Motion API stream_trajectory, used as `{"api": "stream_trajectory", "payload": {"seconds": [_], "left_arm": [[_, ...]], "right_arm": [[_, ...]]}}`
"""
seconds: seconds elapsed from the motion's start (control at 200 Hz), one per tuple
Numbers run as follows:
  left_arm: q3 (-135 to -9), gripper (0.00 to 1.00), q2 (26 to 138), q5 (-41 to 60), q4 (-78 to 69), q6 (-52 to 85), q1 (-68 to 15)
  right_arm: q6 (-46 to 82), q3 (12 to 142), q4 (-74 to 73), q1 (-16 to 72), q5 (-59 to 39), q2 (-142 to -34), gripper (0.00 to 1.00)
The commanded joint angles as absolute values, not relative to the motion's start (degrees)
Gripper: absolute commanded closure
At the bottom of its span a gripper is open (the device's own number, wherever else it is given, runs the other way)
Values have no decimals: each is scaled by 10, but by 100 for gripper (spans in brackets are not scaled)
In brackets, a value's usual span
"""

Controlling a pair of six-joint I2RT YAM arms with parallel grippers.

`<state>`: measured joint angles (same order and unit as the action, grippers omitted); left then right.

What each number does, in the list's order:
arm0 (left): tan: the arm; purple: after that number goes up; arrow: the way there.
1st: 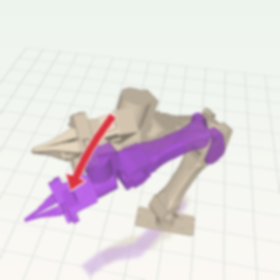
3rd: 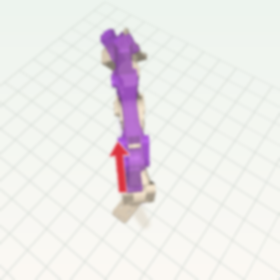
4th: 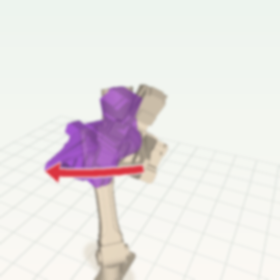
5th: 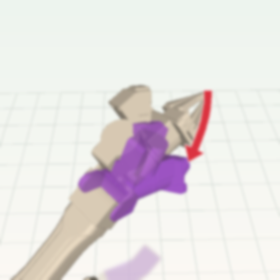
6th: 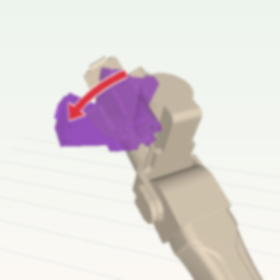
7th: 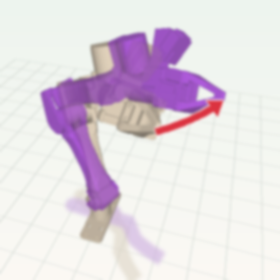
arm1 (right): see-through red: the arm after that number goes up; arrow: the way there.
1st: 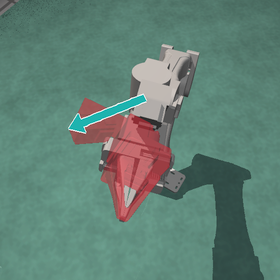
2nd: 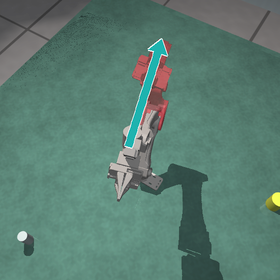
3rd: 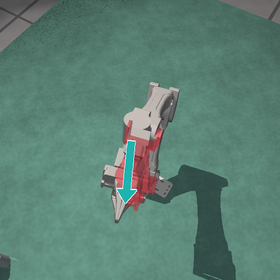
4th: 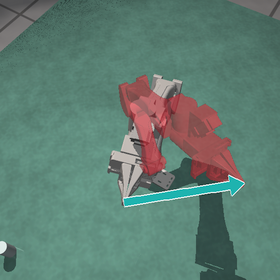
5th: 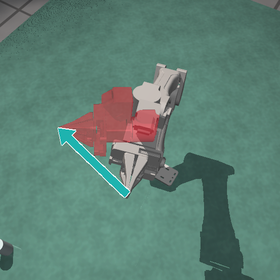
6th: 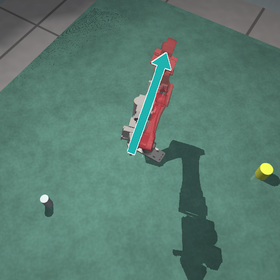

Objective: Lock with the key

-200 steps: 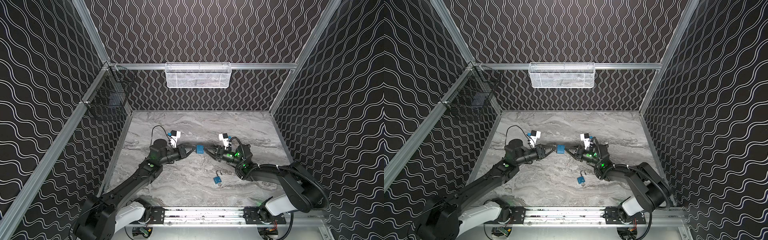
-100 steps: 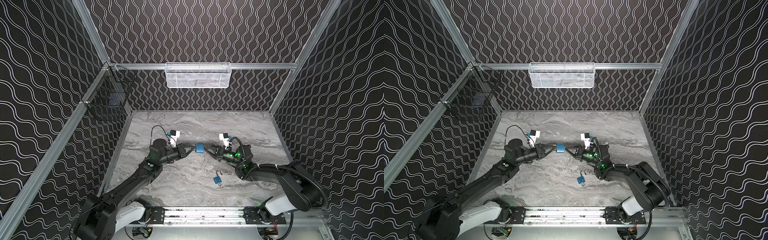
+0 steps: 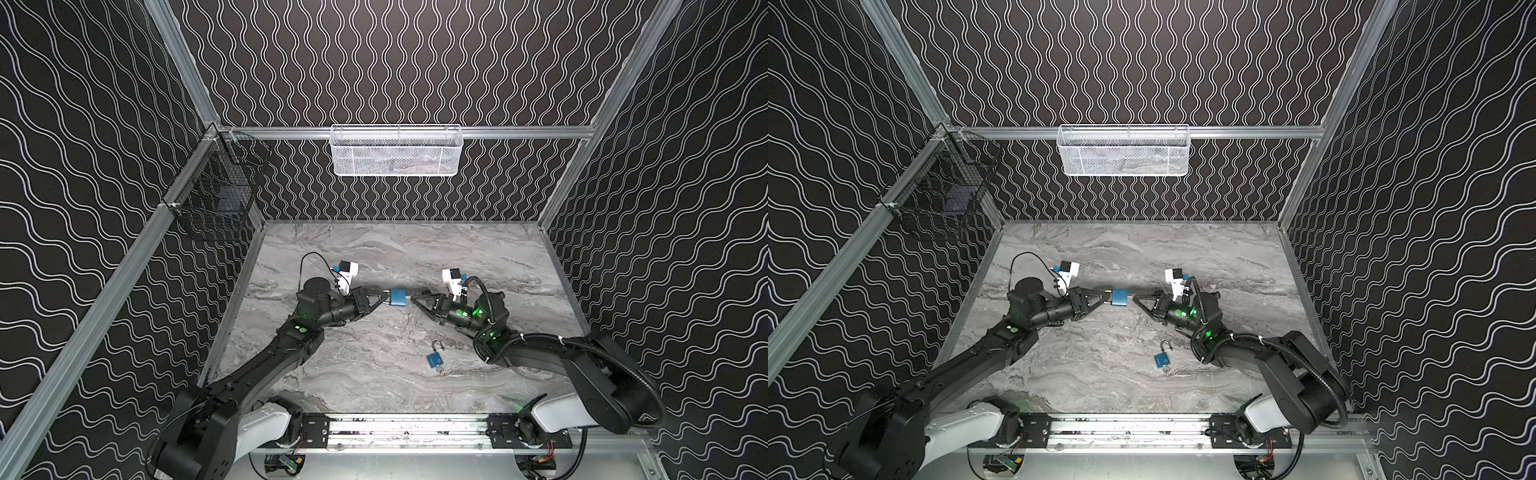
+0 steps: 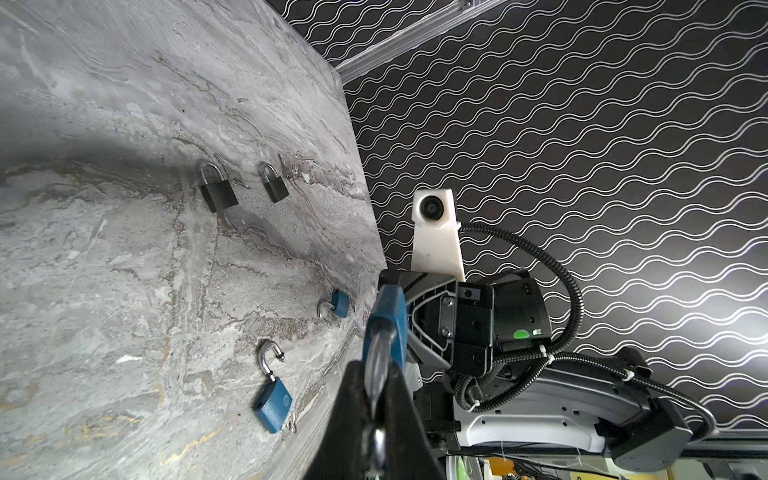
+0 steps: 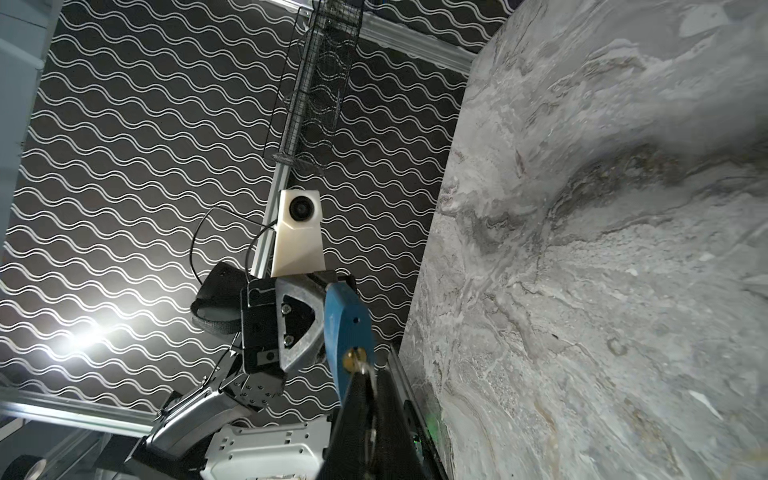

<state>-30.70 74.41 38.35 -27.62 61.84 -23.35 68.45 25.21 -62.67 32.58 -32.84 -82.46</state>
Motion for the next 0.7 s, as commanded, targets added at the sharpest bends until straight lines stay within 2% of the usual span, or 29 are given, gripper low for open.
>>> {"api": "stream_trajectory", "payload": {"seconds": [0.0,0.085,0.275,0.365,0.576,0.696], "left_arm": [[-297,100,754,390,-375,658,-222],[-304,100,752,393,-359,647,-218],[-395,100,744,377,-74,520,-192],[-447,100,784,382,23,470,-179],[-551,100,927,432,115,382,-167],[-662,100,1018,435,229,290,-168]], "right_arm": [[669,241,-624,319,-300,-808,100],[675,236,-632,313,-307,-807,100],[665,223,-609,290,-325,-792,100],[637,226,-554,276,-345,-776,100],[542,234,-390,223,-392,-721,100],[466,253,-256,195,-408,-701,100]]}}
